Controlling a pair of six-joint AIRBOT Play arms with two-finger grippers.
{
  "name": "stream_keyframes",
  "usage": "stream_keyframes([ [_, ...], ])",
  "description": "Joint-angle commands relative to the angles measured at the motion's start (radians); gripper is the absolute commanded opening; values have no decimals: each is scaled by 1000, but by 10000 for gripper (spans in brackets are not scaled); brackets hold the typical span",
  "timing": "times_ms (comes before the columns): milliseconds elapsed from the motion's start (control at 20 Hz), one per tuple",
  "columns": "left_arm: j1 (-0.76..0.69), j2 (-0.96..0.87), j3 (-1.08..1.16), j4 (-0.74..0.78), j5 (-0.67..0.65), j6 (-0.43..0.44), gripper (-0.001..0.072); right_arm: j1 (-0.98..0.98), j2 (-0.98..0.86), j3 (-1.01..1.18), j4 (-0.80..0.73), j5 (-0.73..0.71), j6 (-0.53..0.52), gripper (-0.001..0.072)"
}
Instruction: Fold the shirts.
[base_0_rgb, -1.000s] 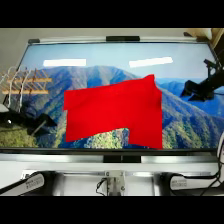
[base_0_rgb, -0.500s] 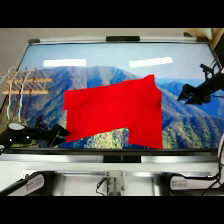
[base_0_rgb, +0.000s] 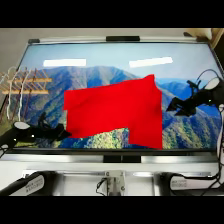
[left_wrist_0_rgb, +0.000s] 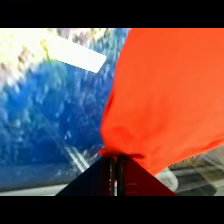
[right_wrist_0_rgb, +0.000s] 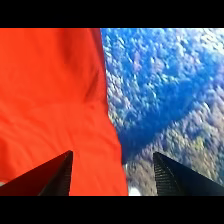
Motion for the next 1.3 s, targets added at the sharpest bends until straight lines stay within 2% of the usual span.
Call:
stream_keyframes([
  [0, -5, 29, 37, -17, -40, 17, 34, 0, -49, -72, 82, -125, -43, 609],
  [150, -5, 35, 60, -18, -40, 17, 33, 3, -116, -72, 224, -115, -111, 609],
  [200, -5, 35, 67, -18, -40, 17, 33, 12, -129, -72, 229, -112, -114, 582],
  [250, -5, 35, 76, -18, -40, 13, 34, 30, -138, -72, 212, -114, -114, 510],
  [350, -5, 35, 97, -18, -43, 10, 33, 79, -148, -72, 175, -141, -110, 496],
  [400, -5, 35, 114, -17, -48, 10, 33, 104, -148, -72, 171, -163, -109, 392],
  [500, -5, 36, 154, -17, -50, 10, 33, 145, -147, -62, 182, -188, -98, 130],
  [550, -5, 38, 184, -16, -65, 10, 33, 160, -143, -42, 182, -179, -99, 71],
  [700, 3, 64, 366, 49, -155, 14, 31, 179, -46, 82, 177, -144, -142, 70],
  [800, 15, 132, 587, 149, -207, 10, 31, 169, 89, 229, 152, -158, -177, 70],
  [900, 34, 224, 864, 201, -209, 10, 31, 153, 252, 416, 114, -197, -199, 70],
  [1050, 63, 362, 1271, 207, -127, -1, 32, 148, 502, 605, 68, -312, -202, 71],
  [1100, 67, 404, 1370, 229, -86, -46, 32, 148, 593, 628, 68, -357, -203, 71],
  [1200, 69, 485, 1488, 300, -58, -195, 31, 148, 755, 632, 66, -417, -207, 71],
  [1250, 69, 525, 1511, 329, -64, -219, 31, 148, 818, 632, 42, -423, -206, 71],
])
